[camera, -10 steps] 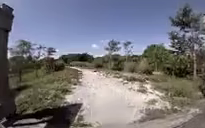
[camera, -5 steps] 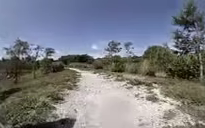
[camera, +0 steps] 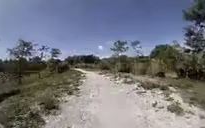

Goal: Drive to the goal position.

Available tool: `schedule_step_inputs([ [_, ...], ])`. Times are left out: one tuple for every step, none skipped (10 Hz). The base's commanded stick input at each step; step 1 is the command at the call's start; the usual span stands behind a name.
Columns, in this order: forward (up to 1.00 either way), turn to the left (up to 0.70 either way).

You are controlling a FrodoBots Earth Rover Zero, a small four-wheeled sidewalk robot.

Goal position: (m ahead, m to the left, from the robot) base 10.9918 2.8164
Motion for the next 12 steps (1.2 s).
schedule_step_inputs([
  [0.70, 0.00],
  [0.70, 0.00],
  [0.70, 0.00],
  [0.70, 0.00],
  [0.70, 0.00],
  [0.70, 0.00],
  [0.70, 0.00],
  [0.70, 0.00],
  [0.70, 0.00],
  [0.70, 0.00],
  [0.70, 0.00],
  [0.70, 0.33],
])
